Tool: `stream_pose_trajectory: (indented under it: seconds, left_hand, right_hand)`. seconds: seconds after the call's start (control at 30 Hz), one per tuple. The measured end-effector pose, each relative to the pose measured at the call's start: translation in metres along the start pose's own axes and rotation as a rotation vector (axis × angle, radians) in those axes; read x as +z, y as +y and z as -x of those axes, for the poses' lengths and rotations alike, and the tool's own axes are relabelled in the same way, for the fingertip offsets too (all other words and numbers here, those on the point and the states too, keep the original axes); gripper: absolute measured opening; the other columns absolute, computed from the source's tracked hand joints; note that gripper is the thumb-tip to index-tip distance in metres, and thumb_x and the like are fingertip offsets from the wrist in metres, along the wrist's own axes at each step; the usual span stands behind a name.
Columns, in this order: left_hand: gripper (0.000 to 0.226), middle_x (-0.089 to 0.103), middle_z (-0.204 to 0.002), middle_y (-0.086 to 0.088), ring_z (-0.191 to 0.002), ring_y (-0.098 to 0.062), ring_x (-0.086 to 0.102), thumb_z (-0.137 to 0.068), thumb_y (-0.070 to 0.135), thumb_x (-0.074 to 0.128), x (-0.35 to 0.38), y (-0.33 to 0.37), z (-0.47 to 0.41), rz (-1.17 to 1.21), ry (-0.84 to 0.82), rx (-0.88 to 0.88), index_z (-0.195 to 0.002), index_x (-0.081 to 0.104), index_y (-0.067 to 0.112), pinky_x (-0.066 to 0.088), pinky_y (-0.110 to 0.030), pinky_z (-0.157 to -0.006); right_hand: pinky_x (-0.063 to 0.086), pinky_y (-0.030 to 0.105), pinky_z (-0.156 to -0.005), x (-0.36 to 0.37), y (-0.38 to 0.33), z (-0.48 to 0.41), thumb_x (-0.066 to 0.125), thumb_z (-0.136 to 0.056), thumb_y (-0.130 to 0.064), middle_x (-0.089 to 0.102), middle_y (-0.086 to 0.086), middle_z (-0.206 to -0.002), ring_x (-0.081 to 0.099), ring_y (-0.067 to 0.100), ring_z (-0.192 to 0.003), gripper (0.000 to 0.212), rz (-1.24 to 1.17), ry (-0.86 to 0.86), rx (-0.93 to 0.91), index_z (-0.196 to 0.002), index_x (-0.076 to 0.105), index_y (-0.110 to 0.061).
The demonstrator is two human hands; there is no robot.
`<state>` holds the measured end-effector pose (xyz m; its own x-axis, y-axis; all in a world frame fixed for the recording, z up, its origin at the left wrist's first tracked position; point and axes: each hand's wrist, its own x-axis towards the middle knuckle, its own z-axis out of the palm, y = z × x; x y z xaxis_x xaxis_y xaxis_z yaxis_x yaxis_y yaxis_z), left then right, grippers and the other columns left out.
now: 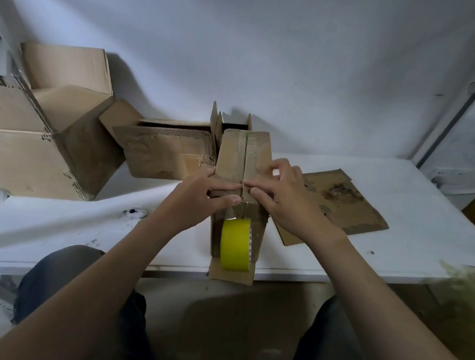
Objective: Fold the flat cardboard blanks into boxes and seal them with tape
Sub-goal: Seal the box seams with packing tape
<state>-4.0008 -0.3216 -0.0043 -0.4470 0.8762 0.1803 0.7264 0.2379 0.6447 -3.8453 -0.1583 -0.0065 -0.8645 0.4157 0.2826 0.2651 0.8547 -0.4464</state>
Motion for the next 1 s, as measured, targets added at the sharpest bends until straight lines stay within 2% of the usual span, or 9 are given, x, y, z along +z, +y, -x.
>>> stream_pose_trajectory:
  seconds: [0.1,0.27,0.37,0.43,0.5,0.6,0.73,0.87,1.0]
  left_hand:
    - [0.036,0.064,-0.124,0.013,-0.110,-0.005,0.061,-0.085,0.056,0.070,0.003,-0.002,0.002,0.027,0.018,0.005,-0.120,0.070,0.045,0.055,-0.037,-0.094]
    - [0.049,0.066,-0.131,-0.002,-0.111,-0.019,0.065,-0.080,0.050,0.077,0.001,-0.006,0.006,-0.027,0.034,-0.025,-0.126,0.063,0.045,0.055,-0.038,-0.092]
    - [0.045,0.065,-0.108,0.014,-0.087,-0.008,0.067,-0.077,0.039,0.084,0.001,0.000,0.015,0.025,0.119,-0.136,-0.117,0.063,0.042,0.057,-0.036,-0.077]
    - [0.042,0.061,-0.093,0.015,-0.081,-0.008,0.063,-0.082,0.043,0.080,0.006,0.006,0.026,-0.006,0.177,-0.267,-0.111,0.051,0.032,0.053,-0.032,-0.070]
    - [0.040,0.063,-0.087,0.008,-0.078,-0.012,0.065,-0.088,0.048,0.072,0.015,0.013,0.039,0.066,0.151,-0.393,-0.106,0.044,0.025,0.054,-0.032,-0.067]
    - [0.038,0.070,-0.092,0.001,-0.083,-0.017,0.071,-0.091,0.044,0.069,0.028,0.026,0.051,0.395,0.048,-0.466,-0.108,0.042,0.023,0.061,-0.038,-0.073]
    - [0.040,0.066,-0.101,0.003,-0.092,-0.012,0.067,-0.094,0.030,0.069,0.039,0.036,0.053,0.694,0.110,-0.529,-0.120,0.041,0.019,0.061,-0.035,-0.075]
    - [0.036,0.065,-0.099,0.002,-0.092,-0.018,0.068,-0.092,0.031,0.073,0.050,0.030,0.054,0.661,0.119,-0.578,-0.112,0.045,0.022,0.061,-0.047,-0.082]
    - [0.013,0.064,-0.094,0.002,-0.091,-0.022,0.068,-0.095,0.036,0.068,0.059,0.027,0.057,0.575,0.053,-0.599,-0.092,0.057,0.027,0.060,-0.052,-0.086]
  right_hand:
    - [0.034,0.034,-0.105,0.005,-0.002,0.002,0.037,-0.104,-0.054,0.044,-0.021,-0.151,0.030,0.017,-0.138,0.041,0.138,-0.044,-0.076,-0.137,0.058,-0.042]
    - [0.038,0.043,-0.108,0.014,-0.005,0.008,0.026,-0.090,-0.077,0.047,-0.021,-0.149,0.032,0.017,-0.138,0.069,0.270,-0.007,-0.083,-0.141,0.055,-0.040]
    - [0.042,0.045,-0.104,0.015,-0.007,0.005,0.028,-0.084,-0.079,0.053,-0.019,-0.143,0.033,0.016,-0.133,0.073,0.264,0.017,-0.074,-0.138,0.058,-0.040]
    - [0.043,0.045,-0.103,0.016,-0.007,0.002,0.030,-0.081,-0.081,0.054,-0.020,-0.141,0.032,0.015,-0.131,0.074,0.243,0.010,-0.060,-0.137,0.059,-0.041]
    - [0.043,0.044,-0.103,0.017,-0.007,0.004,0.034,-0.082,-0.079,0.053,-0.020,-0.142,0.031,0.014,-0.132,0.072,0.231,0.005,-0.053,-0.137,0.058,-0.040]
    - [0.043,0.040,-0.104,0.019,-0.006,0.007,0.043,-0.085,-0.073,0.051,-0.020,-0.144,0.030,0.015,-0.136,0.064,0.198,0.011,-0.040,-0.139,0.057,-0.040]
    - [0.043,0.037,-0.101,0.021,-0.005,0.007,0.050,-0.090,-0.066,0.050,-0.020,-0.145,0.028,0.015,-0.137,0.055,0.213,0.018,-0.031,-0.139,0.057,-0.041]
    - [0.044,0.038,-0.101,0.023,-0.005,0.007,0.053,-0.091,-0.065,0.050,-0.022,-0.145,0.027,0.014,-0.138,0.052,0.191,0.034,-0.013,-0.138,0.058,-0.043]
    - [0.047,0.044,-0.102,0.025,-0.007,0.009,0.052,-0.091,-0.065,0.050,-0.023,-0.144,0.030,0.015,-0.140,0.049,0.188,0.055,-0.014,-0.136,0.058,-0.047]
